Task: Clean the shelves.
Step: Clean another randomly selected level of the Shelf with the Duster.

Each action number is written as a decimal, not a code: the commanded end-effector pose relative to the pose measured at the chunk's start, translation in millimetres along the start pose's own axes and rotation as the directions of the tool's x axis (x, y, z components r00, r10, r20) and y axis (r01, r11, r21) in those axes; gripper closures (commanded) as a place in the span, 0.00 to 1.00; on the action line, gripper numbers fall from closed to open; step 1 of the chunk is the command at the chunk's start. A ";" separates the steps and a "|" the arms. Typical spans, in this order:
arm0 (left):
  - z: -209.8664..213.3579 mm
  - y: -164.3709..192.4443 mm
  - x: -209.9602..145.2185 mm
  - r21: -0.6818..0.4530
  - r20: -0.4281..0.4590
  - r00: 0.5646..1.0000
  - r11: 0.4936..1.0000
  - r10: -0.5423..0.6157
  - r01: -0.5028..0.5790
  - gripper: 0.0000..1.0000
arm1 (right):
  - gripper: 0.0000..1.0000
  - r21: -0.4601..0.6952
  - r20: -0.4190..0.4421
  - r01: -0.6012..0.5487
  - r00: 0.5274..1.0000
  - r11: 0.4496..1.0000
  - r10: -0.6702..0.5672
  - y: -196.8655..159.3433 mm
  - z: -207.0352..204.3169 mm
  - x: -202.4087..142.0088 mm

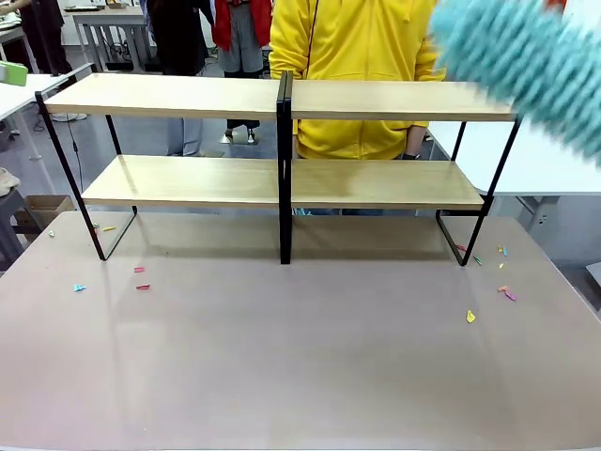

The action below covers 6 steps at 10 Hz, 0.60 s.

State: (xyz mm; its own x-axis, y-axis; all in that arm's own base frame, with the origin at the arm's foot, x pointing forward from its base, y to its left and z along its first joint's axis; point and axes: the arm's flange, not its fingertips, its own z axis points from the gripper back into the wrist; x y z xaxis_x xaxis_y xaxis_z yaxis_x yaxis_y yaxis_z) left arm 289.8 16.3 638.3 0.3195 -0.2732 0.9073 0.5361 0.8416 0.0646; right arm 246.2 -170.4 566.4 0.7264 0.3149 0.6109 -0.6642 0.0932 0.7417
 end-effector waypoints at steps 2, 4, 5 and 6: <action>-0.1 -0.6 -0.2 0.005 -0.001 1.000 1.000 0.002 -0.002 0.00 | 0.87 0.000 0.000 0.000 1.000 1.000 0.000 0.0 0.0 0.0; -0.1 -0.6 -0.2 0.005 -0.001 1.000 1.000 0.002 -0.002 0.00 | 0.87 0.000 0.000 0.000 1.000 1.000 0.000 0.0 0.0 0.0; -0.1 -0.6 -0.2 0.005 -0.001 1.000 1.000 0.002 -0.002 0.00 | 0.87 0.000 0.000 0.000 1.000 1.000 0.000 0.0 0.0 0.0; -0.1 -0.6 -0.2 0.005 -0.001 1.000 1.000 0.002 -0.002 0.00 | 0.87 0.000 0.000 0.000 1.000 1.000 0.000 0.0 0.0 0.0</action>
State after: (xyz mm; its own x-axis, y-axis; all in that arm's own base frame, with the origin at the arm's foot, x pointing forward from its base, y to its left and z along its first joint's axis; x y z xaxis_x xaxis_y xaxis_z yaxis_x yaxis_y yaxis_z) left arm 289.8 16.4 638.2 0.3199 -0.2732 0.9072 0.5361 0.8417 0.0645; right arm 246.9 -160.2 563.8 0.7514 0.2960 0.5897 -0.6373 0.0938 0.7649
